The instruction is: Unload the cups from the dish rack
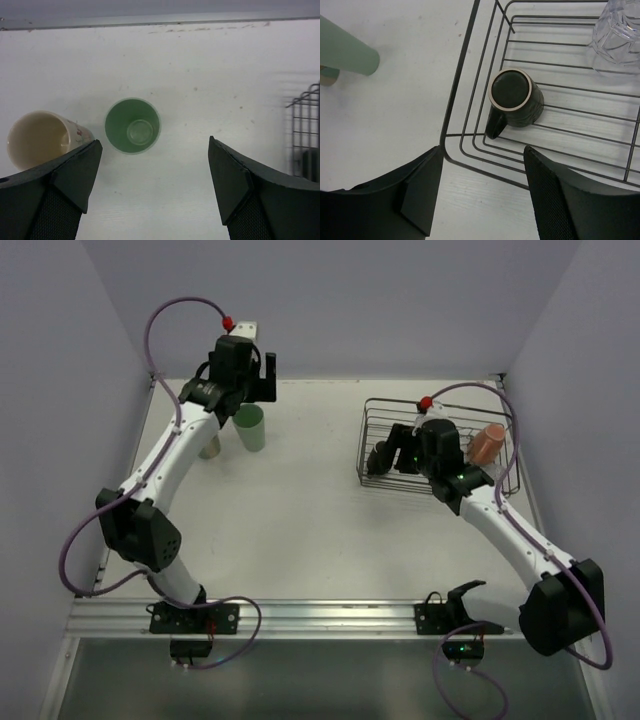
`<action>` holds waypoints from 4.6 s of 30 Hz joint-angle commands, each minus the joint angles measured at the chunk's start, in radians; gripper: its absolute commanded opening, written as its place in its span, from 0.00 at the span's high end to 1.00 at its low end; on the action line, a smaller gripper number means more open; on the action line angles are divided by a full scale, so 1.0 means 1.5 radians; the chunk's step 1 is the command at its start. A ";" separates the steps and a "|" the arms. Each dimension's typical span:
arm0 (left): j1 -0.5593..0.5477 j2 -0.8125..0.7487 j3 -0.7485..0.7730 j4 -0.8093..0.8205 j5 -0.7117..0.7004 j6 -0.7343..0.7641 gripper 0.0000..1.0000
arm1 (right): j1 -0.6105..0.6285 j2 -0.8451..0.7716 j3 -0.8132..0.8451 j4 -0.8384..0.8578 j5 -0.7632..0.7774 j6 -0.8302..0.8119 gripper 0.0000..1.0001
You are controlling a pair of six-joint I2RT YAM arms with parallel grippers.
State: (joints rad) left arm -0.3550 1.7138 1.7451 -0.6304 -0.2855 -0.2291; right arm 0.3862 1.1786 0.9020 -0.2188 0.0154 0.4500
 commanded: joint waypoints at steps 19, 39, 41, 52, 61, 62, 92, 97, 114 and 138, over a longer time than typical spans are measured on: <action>-0.039 -0.620 -0.626 0.225 0.364 -0.064 0.06 | 0.019 0.303 0.194 -0.001 0.176 0.003 0.22; -0.058 -0.536 -0.675 0.474 0.557 -0.275 0.08 | 0.018 0.266 0.224 -0.014 0.237 -0.007 0.77; -0.074 -0.520 -0.674 0.518 0.564 -0.295 0.09 | 0.015 0.214 0.215 0.001 0.236 -0.011 0.79; -0.158 -0.352 -0.634 0.740 0.499 -0.450 0.18 | -0.098 0.006 0.060 0.101 -0.013 0.088 0.77; -0.191 -0.333 -0.605 0.680 0.458 -0.386 0.18 | -0.047 0.122 0.092 -0.053 0.008 -0.042 0.48; -0.190 -0.335 -0.605 0.670 0.451 -0.371 0.18 | -0.031 0.134 0.101 -0.064 0.024 -0.045 0.42; -0.192 -0.400 -0.643 0.600 0.425 -0.300 0.17 | -0.011 0.246 0.168 -0.053 0.095 -0.056 0.68; -0.192 -0.392 -0.617 0.591 0.427 -0.292 0.17 | -0.012 0.192 0.168 -0.001 0.104 -0.081 0.69; -0.191 -0.167 -0.259 0.460 0.484 -0.047 0.28 | -0.014 -0.066 -0.015 0.142 -0.378 -0.068 0.69; -0.196 -0.062 -0.193 0.299 0.649 -0.074 0.51 | -0.014 -0.085 -0.017 0.127 -0.376 -0.090 0.69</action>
State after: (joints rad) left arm -0.6373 1.6066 1.4307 -0.1589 0.6048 -0.3225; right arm 0.3664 1.0752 0.8299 -0.0700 -0.5686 0.3275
